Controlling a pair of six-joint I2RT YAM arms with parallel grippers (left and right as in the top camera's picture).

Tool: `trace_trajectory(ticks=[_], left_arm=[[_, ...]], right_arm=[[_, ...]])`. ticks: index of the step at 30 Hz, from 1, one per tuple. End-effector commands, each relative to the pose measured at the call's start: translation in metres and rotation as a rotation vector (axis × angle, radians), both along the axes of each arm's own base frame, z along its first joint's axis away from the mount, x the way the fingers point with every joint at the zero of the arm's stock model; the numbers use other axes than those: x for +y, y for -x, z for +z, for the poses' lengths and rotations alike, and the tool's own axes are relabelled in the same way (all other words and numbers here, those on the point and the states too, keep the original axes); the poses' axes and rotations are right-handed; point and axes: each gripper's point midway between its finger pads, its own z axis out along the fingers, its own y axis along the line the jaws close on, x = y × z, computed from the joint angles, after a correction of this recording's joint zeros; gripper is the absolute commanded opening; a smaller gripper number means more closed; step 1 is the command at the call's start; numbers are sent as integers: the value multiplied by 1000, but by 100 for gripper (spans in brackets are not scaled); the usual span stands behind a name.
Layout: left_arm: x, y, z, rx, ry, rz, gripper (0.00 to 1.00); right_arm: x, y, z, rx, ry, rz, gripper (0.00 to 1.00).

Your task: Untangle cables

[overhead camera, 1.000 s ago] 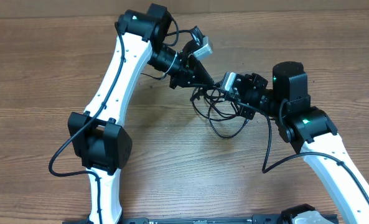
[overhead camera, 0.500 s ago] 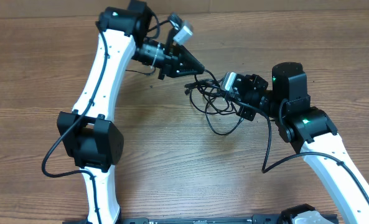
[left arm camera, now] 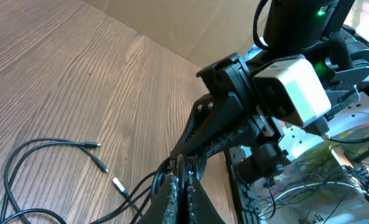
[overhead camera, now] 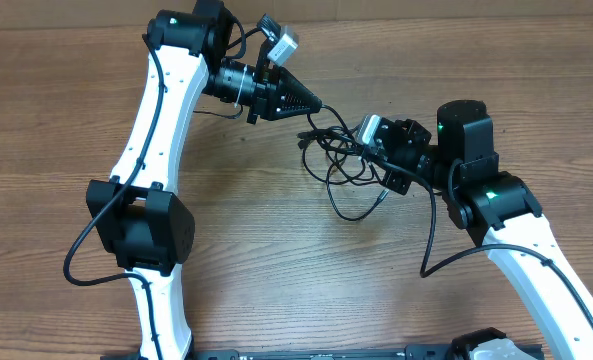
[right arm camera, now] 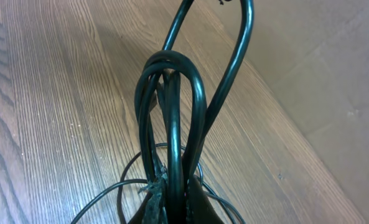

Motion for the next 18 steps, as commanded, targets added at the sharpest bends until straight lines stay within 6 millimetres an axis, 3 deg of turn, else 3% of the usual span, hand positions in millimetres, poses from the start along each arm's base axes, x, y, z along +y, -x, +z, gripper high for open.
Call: trace_trajectory(ticks=[1,10,12,18], left_arm=[[5,-5,9,-26,33,11,4],[-8,11,-14,-16,-106,-41,6],[-13,15,-15,-19,-114,-57,13],[-27,25,-19,-39,-135,-100,15]], right_arm=[[0,-3,4,29,-37,-43,4],[6,-22,38,91,-278,-178,4],[8,-22,42,103,-311,-184,4],[9,-22,44,130,-341,-198,4]])
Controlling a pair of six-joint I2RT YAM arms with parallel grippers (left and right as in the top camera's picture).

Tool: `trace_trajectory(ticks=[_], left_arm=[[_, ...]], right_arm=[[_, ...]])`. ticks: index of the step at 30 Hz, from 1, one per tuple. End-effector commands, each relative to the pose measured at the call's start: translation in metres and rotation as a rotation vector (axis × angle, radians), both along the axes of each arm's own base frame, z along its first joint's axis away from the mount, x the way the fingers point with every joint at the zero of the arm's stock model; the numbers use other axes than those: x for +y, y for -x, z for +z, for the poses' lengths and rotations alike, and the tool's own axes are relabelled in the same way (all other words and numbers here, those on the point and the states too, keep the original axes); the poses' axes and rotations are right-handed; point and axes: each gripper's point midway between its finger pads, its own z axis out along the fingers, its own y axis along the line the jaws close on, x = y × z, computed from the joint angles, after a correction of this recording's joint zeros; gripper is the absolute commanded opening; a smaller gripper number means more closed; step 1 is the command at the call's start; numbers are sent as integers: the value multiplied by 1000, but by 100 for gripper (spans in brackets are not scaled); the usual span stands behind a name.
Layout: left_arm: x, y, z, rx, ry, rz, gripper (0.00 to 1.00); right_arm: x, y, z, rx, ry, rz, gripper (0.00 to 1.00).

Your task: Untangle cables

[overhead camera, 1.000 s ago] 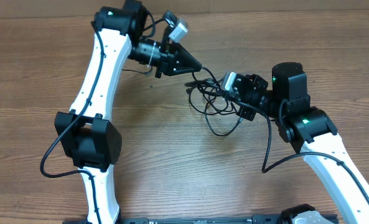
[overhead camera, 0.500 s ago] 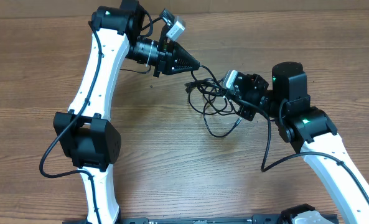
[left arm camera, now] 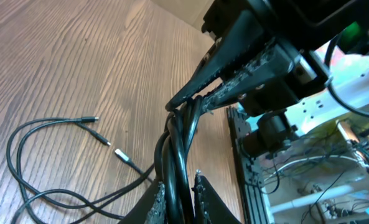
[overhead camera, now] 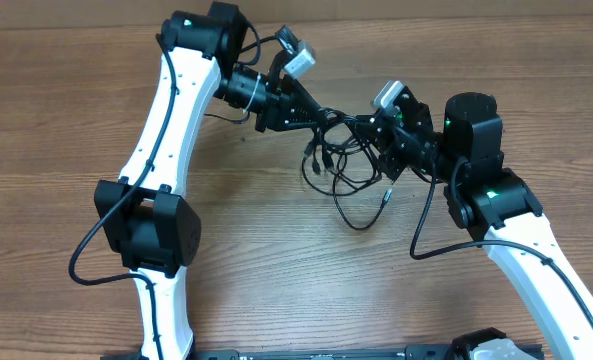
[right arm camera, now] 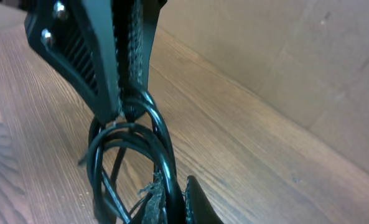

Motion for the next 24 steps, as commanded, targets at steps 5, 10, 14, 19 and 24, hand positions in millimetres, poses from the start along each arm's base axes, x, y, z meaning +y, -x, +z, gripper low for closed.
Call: trace_trajectory(ticks=[5,10,14,19,24], left_arm=[[-12,10,-5,-36,-44,-48,12],[-12,10,-5,-33,-46,-49,12],[-11,10,-6,-34,-52,-49,13],[-6,8,-17,-33,-129,-39,12],[-3,7,-21,-17,-164,-27,12]], right_arm=[[5,-1,12,31,-81,-21,4],[5,-2,14,21,-85,-18,4],[5,-2,16,11,-88,-17,4],[6,-4,19,-4,-92,-17,4],[6,-5,22,-16,-96,-16,4]])
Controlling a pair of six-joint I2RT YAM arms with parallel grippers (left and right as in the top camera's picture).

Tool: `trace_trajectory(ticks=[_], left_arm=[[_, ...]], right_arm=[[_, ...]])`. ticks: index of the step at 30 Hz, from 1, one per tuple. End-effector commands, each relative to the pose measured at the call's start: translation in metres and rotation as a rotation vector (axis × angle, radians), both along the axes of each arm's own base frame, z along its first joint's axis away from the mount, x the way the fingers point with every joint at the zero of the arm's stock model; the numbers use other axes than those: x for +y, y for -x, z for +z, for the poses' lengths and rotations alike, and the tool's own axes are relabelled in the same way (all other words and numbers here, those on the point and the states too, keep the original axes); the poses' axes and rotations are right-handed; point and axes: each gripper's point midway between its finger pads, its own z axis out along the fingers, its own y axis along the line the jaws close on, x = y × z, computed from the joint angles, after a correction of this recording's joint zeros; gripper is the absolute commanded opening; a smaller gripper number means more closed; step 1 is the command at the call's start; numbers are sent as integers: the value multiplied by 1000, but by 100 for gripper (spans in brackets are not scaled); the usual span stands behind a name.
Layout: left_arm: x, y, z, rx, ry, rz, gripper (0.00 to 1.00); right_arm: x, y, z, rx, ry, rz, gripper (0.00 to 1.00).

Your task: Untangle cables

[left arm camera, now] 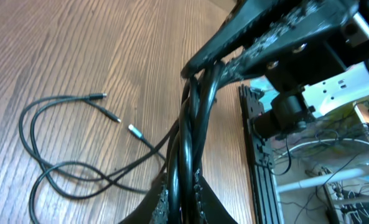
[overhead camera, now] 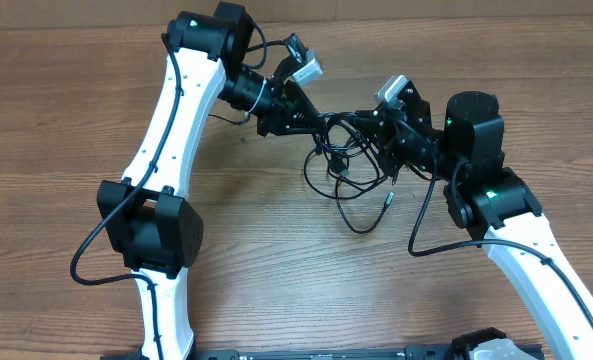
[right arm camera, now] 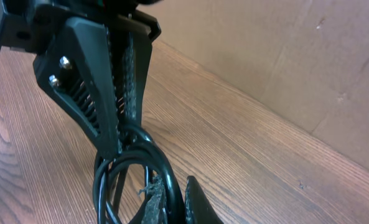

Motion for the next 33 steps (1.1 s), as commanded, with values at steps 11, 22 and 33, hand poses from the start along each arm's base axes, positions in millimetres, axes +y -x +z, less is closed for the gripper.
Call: trace_trajectory(ticks=[11,22,33], left_arm=[[2,3,-15,34,-130,20,17],[1,3,-14,46,-127,25,4],[-9,1,3,54,-9,25,5]], right_arm=[[4,-3,15,-39,-35,2,4],[4,-3,15,-42,-36,2,4],[4,-3,15,-40,-36,1,4]])
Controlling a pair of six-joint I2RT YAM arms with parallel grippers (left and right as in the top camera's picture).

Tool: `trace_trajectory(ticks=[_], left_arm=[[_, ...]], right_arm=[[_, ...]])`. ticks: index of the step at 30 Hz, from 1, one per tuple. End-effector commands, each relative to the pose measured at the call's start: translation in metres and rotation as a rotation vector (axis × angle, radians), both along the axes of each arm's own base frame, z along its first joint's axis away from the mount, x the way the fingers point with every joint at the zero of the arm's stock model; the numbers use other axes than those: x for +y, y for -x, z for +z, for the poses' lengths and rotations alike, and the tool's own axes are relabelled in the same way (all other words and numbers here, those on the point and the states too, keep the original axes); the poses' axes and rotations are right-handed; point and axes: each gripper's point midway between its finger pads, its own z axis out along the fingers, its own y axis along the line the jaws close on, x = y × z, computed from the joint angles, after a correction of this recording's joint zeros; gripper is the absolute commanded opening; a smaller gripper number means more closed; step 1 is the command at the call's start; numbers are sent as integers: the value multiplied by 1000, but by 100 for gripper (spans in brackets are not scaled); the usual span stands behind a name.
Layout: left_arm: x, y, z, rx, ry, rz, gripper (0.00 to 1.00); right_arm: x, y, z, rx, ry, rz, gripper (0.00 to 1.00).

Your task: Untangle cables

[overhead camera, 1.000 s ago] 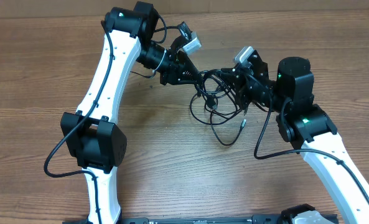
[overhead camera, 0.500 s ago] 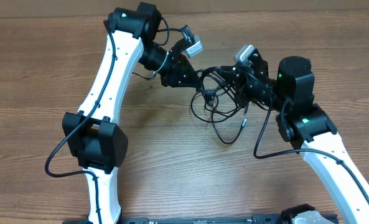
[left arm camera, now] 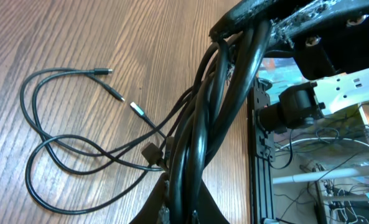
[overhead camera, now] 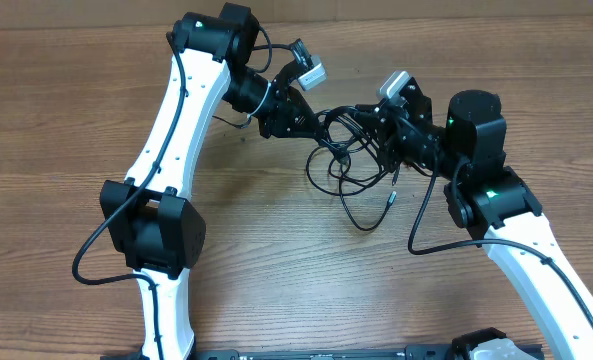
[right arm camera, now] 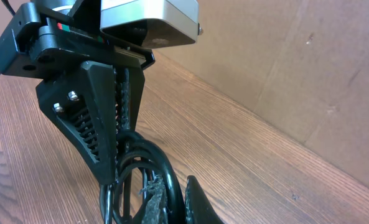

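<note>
A tangle of black cables [overhead camera: 344, 150] hangs between my two grippers above the table, its thin loose ends trailing onto the wood [left arm camera: 66, 143]. My left gripper [overhead camera: 319, 117] is shut on a thick bunch of the cables [left arm camera: 206, 118], which runs up out of its fingers [left arm camera: 172, 205]. My right gripper [overhead camera: 368, 128] faces it, tip almost to tip, and is shut on a cable loop [right arm camera: 152, 155]. The right wrist view shows the left gripper's finger [right arm camera: 100, 118] just behind that loop.
The brown wooden table [overhead camera: 66, 120] runs under everything. A cardboard wall [right arm camera: 284, 68] stands behind it. A white-tipped plug [left arm camera: 136, 110] and other cable ends lie on the wood. The rig's frame and stray wires [left arm camera: 308, 168] sit beyond the table edge.
My left gripper has tilted and risen a little with the cables in it, so more of the trailing loops show below it. The right gripper has barely moved. Both stay shut.
First my right gripper held the cable bundle while the left one stood apart to its left. Then the two had met, the left fingers either side of the cables. After that the left was shut on them, and now both hold the bundle slightly higher.
</note>
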Motion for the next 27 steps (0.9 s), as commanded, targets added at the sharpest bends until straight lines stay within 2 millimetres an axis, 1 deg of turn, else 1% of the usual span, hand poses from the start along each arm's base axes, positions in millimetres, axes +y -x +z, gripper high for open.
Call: trace_trajectory(ticks=[1,4,7,13,16,20,25,27], left_arm=[[-10,-1,16,2,96,-4,5],[-8,-3,20,9,124,6,5],[-3,-8,23,26,135,33,4],[13,-20,40,51,241,89,4],[22,-26,45,54,270,116,5],[33,-31,46,63,275,146,4],[38,-33,46,70,274,161,4],[39,-33,46,71,274,163,4]], right_arm=[[3,1,6,-2,-20,7,4],[2,3,3,14,-15,6,4],[-1,1,-2,29,-1,-18,4],[-7,0,-11,63,24,-53,4],[-7,1,-14,77,28,-53,4],[-8,3,-19,96,34,-53,4],[-9,6,-25,125,43,-53,4],[-10,9,-31,153,53,-53,4]])
